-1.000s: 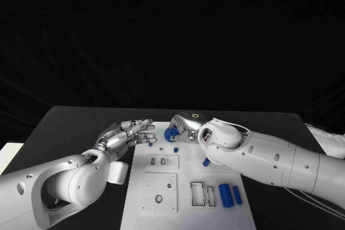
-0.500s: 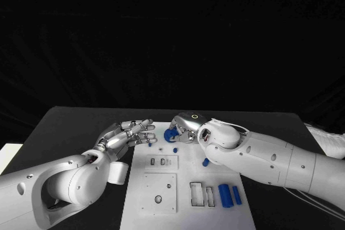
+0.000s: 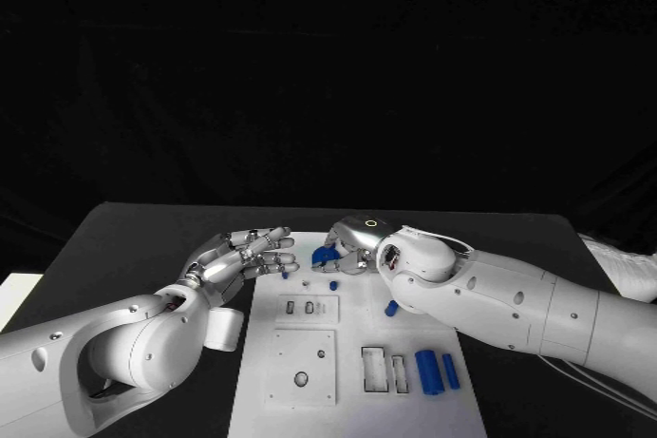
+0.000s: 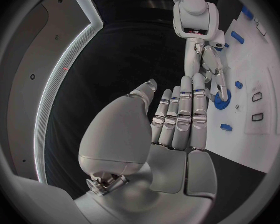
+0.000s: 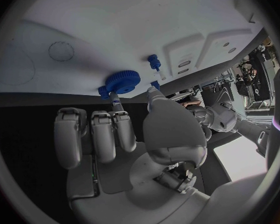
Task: Assemble the parts on the task board
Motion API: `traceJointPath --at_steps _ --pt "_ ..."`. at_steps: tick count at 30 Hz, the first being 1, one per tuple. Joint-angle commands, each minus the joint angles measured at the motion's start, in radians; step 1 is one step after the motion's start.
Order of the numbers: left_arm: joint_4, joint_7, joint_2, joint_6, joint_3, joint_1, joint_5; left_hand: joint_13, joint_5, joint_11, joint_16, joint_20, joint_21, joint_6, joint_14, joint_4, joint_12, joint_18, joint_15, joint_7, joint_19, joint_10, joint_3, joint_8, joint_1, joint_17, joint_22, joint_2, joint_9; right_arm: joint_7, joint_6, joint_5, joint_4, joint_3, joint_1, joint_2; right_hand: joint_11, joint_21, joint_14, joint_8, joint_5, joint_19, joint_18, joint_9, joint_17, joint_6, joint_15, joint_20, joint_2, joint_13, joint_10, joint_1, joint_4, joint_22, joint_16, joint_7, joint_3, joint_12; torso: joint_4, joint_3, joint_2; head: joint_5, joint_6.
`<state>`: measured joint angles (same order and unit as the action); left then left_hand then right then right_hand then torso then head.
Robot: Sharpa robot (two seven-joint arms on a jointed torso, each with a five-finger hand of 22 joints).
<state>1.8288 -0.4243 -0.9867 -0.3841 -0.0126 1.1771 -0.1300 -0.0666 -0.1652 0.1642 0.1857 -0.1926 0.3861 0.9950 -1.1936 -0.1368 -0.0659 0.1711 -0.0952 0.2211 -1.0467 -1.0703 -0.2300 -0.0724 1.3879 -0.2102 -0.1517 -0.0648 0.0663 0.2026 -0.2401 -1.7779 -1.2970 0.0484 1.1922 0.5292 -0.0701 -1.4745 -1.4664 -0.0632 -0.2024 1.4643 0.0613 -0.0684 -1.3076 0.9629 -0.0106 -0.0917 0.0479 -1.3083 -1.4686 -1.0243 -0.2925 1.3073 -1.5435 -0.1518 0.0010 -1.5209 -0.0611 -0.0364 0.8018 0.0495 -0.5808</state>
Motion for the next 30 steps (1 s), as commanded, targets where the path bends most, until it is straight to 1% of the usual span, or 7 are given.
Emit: traceJointPath --at_steps 1,7,11,18,22,26,30 --pt "0.001 -0.003 0.002 0.019 0.001 0.001 -0.001 0.001 0.004 -0.003 -0.006 -0.001 -0.001 -0.004 0.009 0.006 0.003 0.008 -0.001 0.003 0.009 0.006 -0.002 0.005 0.006 -0.001 0.001 -0.003 -0.001 0.013 0.049 0.023 0.004 0.000 -0.001 0.001 0.004 -0.005 -0.090 -0.003 -0.008 0.014 -0.017 -0.001 -0.193 0.007 0.002 -0.003 -0.008 -0.229 -0.078 0.008 0.000 0.053 -0.003 0.000 -0.011 -0.004 0.0005 -0.0003 0.000 0.001 -0.001" --pt "0.001 -0.003 0.001 0.019 0.001 0.001 -0.001 0.001 0.004 -0.003 -0.006 -0.001 -0.001 -0.004 0.009 0.006 0.003 0.008 -0.001 0.003 0.009 0.006 -0.002 0.005 0.006 -0.001 0.001 -0.003 -0.001 0.014 0.048 0.045 0.006 0.000 -0.001 0.006 0.006 -0.007 -0.091 -0.005 -0.023 0.016 -0.018 -0.002 -0.197 0.016 0.000 -0.002 -0.030 -0.232 -0.080 0.003 0.002 0.058 -0.004 0.003 -0.021 -0.007 0.0005 0.0004 0.000 0.002 0.000" --pt "0.001 -0.003 0.000 0.019 0.001 0.001 -0.001 0.001 0.004 -0.002 -0.008 -0.001 -0.001 -0.004 0.009 0.008 0.002 0.008 -0.001 0.003 0.010 0.007 -0.003 0.005 0.005 -0.003 0.001 -0.002 -0.001 0.011 0.015 0.058 0.005 0.000 -0.001 0.012 0.007 -0.008 -0.091 -0.004 -0.028 0.016 -0.018 -0.002 -0.197 0.017 0.000 -0.001 -0.037 -0.232 -0.080 -0.001 0.003 0.058 -0.004 0.003 -0.023 -0.007 0.0017 -0.0002 0.000 0.003 0.001" --pt "0.000 -0.003 -0.002 0.019 0.001 0.001 -0.001 0.001 0.004 -0.002 -0.008 -0.001 -0.001 -0.004 0.009 0.008 0.002 0.008 -0.001 0.003 0.010 0.007 -0.003 0.005 0.005 -0.003 0.001 -0.002 -0.001 -0.055 -0.207 0.084 -0.018 0.000 -0.005 0.044 0.005 -0.010 -0.091 0.000 -0.067 0.018 -0.019 0.001 -0.197 0.011 0.000 -0.001 -0.041 -0.231 -0.079 -0.054 0.013 0.062 -0.004 0.001 -0.038 -0.005 0.0052 0.0023 0.000 0.006 0.006" --pt "-0.005 -0.003 -0.004 0.019 0.001 0.001 -0.001 0.001 0.005 -0.002 -0.008 -0.001 -0.001 -0.004 0.009 0.008 0.002 0.008 -0.001 0.003 0.010 0.007 -0.003 0.005 0.005 -0.003 0.001 -0.002 -0.001 -0.176 -0.317 0.177 -0.051 0.002 -0.007 0.090 0.002 -0.011 -0.090 0.001 -0.061 0.018 -0.019 0.002 -0.194 -0.001 0.003 -0.003 -0.038 -0.226 -0.075 -0.103 0.025 0.064 -0.003 -0.003 -0.045 0.003 0.0053 0.0022 -0.002 0.010 0.008" --pt "-0.012 -0.003 -0.002 0.020 0.001 0.001 -0.001 0.001 0.005 -0.002 -0.008 -0.001 -0.001 -0.004 0.009 0.008 0.002 0.008 -0.001 0.003 0.010 0.007 -0.002 0.005 0.005 -0.003 0.001 -0.002 -0.001 -0.254 -0.309 0.272 -0.085 0.008 -0.008 0.141 0.001 -0.011 -0.090 0.000 -0.058 0.018 -0.019 0.001 -0.194 -0.002 0.004 -0.005 -0.036 -0.225 -0.074 -0.139 0.037 0.066 -0.003 -0.003 -0.050 0.005 0.0085 0.0058 -0.005 0.009 0.010" --pt "-0.020 -0.003 0.000 0.022 0.001 0.001 -0.001 0.001 0.005 -0.002 -0.008 -0.001 -0.001 -0.004 0.009 0.008 0.002 0.008 -0.001 0.003 0.010 0.007 -0.002 0.005 0.005 -0.003 0.001 -0.002 -0.001 -0.316 -0.227 0.425 -0.129 0.015 -0.007 0.229 0.004 -0.010 -0.090 -0.003 -0.057 0.016 -0.019 0.000 -0.192 0.009 0.002 -0.004 -0.026 -0.222 -0.072 -0.213 0.081 0.065 -0.002 -0.001 -0.049 0.010 0.0164 0.0099 -0.010 0.011 0.009"
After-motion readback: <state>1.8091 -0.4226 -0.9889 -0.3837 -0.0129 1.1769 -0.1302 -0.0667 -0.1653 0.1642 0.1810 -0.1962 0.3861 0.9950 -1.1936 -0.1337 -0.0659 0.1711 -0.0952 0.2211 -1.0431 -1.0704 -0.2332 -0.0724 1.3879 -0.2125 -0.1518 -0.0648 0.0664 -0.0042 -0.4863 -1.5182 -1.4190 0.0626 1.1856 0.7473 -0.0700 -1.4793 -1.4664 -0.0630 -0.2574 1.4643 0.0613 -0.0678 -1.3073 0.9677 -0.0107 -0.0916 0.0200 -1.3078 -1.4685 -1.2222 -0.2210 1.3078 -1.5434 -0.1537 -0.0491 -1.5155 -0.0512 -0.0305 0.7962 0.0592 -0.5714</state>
